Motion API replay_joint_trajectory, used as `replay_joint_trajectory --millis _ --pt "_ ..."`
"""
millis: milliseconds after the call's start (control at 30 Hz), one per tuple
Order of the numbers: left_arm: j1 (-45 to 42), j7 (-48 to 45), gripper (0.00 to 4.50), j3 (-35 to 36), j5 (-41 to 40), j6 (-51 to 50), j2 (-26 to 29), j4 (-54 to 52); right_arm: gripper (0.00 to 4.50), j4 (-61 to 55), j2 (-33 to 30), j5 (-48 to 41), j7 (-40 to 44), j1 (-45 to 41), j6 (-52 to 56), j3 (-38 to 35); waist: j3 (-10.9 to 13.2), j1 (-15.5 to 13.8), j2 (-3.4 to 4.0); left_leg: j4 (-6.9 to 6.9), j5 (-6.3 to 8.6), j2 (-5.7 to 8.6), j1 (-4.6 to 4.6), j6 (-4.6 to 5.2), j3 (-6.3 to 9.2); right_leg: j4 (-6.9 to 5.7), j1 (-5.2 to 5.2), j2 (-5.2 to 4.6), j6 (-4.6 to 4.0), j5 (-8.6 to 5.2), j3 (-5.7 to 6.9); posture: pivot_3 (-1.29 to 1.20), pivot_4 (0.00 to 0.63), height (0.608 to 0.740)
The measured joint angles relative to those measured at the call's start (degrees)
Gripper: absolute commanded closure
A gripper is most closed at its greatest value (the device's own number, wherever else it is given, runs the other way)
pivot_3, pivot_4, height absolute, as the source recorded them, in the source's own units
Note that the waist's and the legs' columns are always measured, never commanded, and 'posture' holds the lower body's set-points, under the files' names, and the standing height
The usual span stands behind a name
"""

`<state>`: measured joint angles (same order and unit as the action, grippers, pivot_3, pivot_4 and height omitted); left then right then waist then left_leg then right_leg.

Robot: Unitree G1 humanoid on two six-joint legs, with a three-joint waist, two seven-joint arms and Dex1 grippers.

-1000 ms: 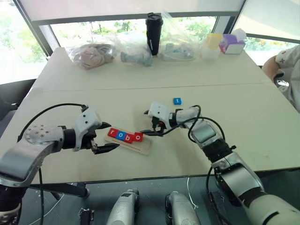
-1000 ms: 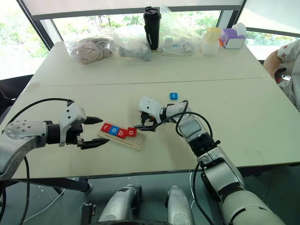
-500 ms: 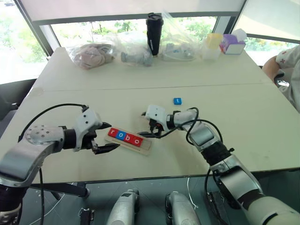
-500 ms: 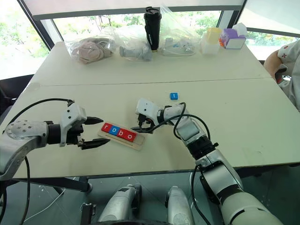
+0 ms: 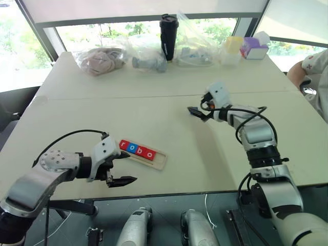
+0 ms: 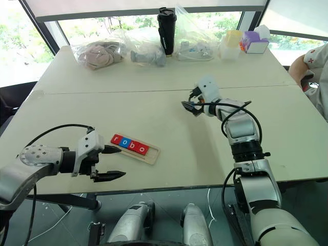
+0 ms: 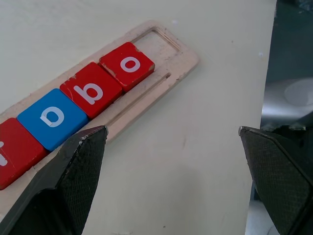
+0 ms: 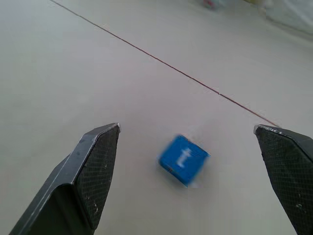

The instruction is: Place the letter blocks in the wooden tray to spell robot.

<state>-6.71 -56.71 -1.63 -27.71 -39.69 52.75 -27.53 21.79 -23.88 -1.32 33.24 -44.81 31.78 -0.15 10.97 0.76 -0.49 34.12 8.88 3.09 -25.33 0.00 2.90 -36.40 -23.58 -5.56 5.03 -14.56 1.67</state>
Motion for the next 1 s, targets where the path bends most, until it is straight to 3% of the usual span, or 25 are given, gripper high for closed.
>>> replay_joint_trajectory --millis 167,400,667,767,933,1000 --pt "-2.4 0.0 0.0 1.1 -3.4 -1.7 -1.2 -0.7 0.03 5.7 3.2 -3.1 -1.2 -1.4 4.7 -1.9 0.0 0.3 0.0 0.01 -0.02 -0.01 0.0 0.02 0.0 -0.02 0.01 0.09 0.07 0.04 0.01 0.0 0.15 0.74" --pt "-4.8 2.1 0.0 8.4 -6.7 -3.9 -0.2 -0.6 0.03 10.7 11.6 -4.7 -12.5 -7.1 11.7 -5.2 0.0 0.4 0.01 0.01 -0.02 -0.01 0.01 0.03 0.01 -0.05 0.0 0.14 0.21 0.12 0.02 0.0 0.15 0.74" --pt "-4.1 4.0 0.0 10.8 -6.8 -4.9 0.2 -0.2 0.03 16.8 16.3 -4.4 -26.2 -10.3 8.9 -7.3 0.0 0.2 0.01 0.04 -0.03 0.03 0.04 0.01 0.03 0.0 0.09 0.15 0.1 0.09 0.01 0.0 0.15 0.74" --pt "-4.3 4.6 0.0 12.5 -7.1 -4.9 0.2 0.0 0.88 19.5 16.5 -3.9 -28.9 -11.5 7.1 -7.2 0.0 0.2 0.02 0.04 -0.03 0.02 0.05 0.0 0.05 -0.01 0.09 0.17 -0.01 0.04 0.01 0.0 0.15 0.74" --pt "-4.4 5.1 0.0 13.1 -7.7 -5.0 0.2 0.3 3.31 20.4 16.5 -2.9 -31.3 -11.4 5.8 -6.9 0.0 0.4 0.01 0.03 -0.04 0.01 0.05 0.0 0.04 -0.01 0.09 0.19 0.12 0.11 0.01 0.0 0.15 0.74" --pt "-5.2 5.6 0.0 12.7 -7.8 -5.0 0.0 0.3 3.32 20.2 16.5 -2.9 -31.3 -11.3 5.9 -6.9 0.0 0.4 0.01 0.02 -0.04 -0.01 0.05 0.0 0.05 -0.01 0.08 0.21 0.12 0.11 0.01 0.0 0.15 0.74"
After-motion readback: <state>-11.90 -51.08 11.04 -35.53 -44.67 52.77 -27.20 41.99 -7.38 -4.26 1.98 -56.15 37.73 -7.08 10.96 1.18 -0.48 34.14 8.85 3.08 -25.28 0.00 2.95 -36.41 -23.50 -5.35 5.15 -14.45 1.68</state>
